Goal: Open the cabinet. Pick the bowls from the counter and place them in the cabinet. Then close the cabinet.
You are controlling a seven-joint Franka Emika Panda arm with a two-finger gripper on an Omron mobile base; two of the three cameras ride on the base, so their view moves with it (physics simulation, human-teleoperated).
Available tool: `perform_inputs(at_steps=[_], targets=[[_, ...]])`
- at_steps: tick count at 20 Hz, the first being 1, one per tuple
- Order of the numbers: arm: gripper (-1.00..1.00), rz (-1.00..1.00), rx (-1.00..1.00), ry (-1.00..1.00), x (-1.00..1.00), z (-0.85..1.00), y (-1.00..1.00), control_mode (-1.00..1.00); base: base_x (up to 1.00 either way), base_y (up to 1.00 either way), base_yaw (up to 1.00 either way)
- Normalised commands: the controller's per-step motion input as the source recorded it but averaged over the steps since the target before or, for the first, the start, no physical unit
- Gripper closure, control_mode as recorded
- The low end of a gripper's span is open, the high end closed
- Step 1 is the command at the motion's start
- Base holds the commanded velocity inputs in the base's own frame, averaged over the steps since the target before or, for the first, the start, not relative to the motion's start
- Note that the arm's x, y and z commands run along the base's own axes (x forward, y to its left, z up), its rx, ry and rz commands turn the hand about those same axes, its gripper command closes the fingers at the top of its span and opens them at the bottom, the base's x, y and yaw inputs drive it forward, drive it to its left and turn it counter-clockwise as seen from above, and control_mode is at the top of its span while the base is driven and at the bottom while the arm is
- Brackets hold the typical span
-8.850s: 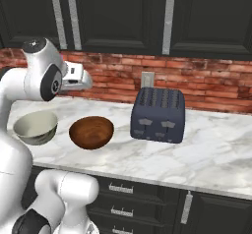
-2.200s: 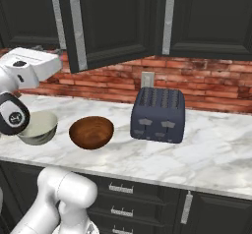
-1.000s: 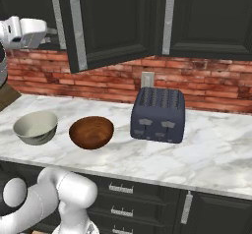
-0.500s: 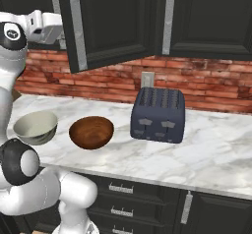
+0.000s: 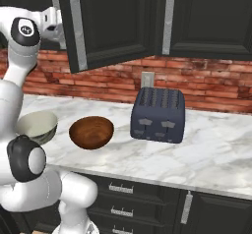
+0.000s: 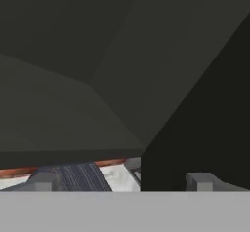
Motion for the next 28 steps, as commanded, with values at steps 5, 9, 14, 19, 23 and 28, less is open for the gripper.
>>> perform_inputs(at_steps=[5, 9, 14, 19, 23, 28], targets=[[-1.00, -0.03, 0.09, -0.03, -0.80, 0.04, -0.92, -1.00, 0.00, 0.00, 0.00], [-1.00, -0.06, 0.12, -0.10, -0.98, 0.11, -1.00, -1.00, 0.00, 0.00, 0.00], [-1.00, -0.02, 0.11, -0.12, -0.28, 0.00, -1.00, -1.00, 0.00, 0.00, 0.00], [-1.00, 0.08, 0.00, -0.07, -0.30, 0.01, 0.27, -1.00, 0.00, 0.00, 0.00], [-1.00, 0.19, -0.10, -0.16, -0.39, 0.00, 1.00, -1.00, 0.00, 0.00, 0.00], [-1.00, 0.25, 0.04, -0.13, -0.32, 0.00, 1.00, -1.00, 0.00, 0.00, 0.00]])
